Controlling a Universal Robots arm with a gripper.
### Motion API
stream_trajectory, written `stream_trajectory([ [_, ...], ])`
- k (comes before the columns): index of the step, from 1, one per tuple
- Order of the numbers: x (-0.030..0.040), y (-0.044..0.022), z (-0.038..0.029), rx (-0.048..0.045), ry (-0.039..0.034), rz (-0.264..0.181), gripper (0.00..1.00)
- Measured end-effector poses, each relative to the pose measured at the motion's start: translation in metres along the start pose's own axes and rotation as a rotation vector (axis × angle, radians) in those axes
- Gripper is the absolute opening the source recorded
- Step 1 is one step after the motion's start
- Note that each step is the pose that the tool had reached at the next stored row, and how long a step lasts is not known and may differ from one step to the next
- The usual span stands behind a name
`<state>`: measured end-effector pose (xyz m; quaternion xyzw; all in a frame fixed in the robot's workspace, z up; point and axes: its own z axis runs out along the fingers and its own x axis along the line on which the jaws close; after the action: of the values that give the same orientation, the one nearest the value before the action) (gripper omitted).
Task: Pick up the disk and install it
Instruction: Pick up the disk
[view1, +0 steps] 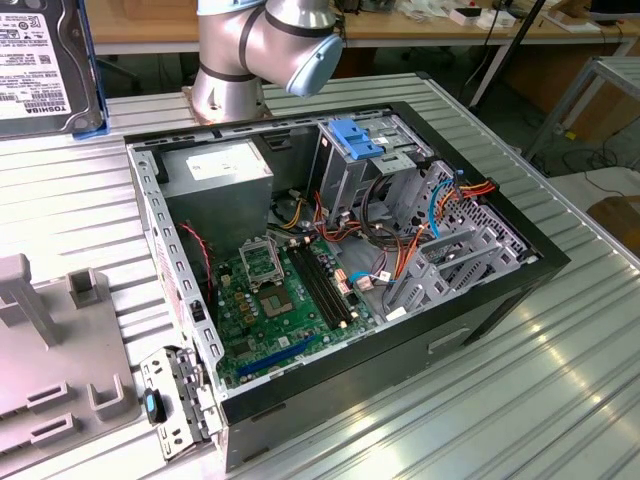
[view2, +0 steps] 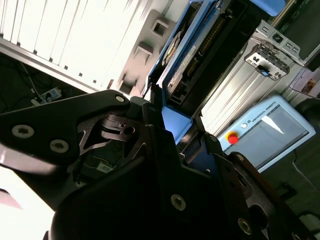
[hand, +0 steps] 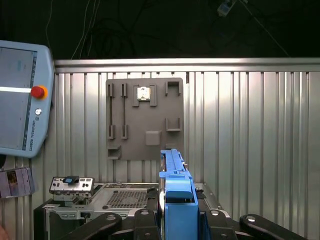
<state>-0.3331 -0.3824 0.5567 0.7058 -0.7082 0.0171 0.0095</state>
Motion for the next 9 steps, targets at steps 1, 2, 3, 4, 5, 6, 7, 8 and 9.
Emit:
stream_trajectory([
  [1, 0.0, -0.0009, 0.0, 0.0, 0.0, 0.0, 0.37],
  [2, 0.0, -0.0028, 0.0, 0.0, 0.0, 0.0, 0.37],
  [3, 0.0, -0.0041, 0.0001, 0.0001, 0.0, 0.0, 0.37],
  [4, 0.0, -0.0052, 0.0001, 0.0001, 0.0, 0.0, 0.37],
  [5, 0.0, -0.0066, 0.0001, 0.0001, 0.0, 0.0, 0.37],
  [6, 0.0, -0.0077, 0.0001, 0.0, 0.0, 0.0, 0.37],
  [7, 0.0, -0.009, 0.0001, 0.0001, 0.0, 0.0, 0.37],
  [8, 0.0, -0.011, 0.0001, 0.0001, 0.0, 0.0, 0.37],
  [9, -0.0001, -0.012, 0.0001, 0.0, 0.0, 0.0, 0.37],
])
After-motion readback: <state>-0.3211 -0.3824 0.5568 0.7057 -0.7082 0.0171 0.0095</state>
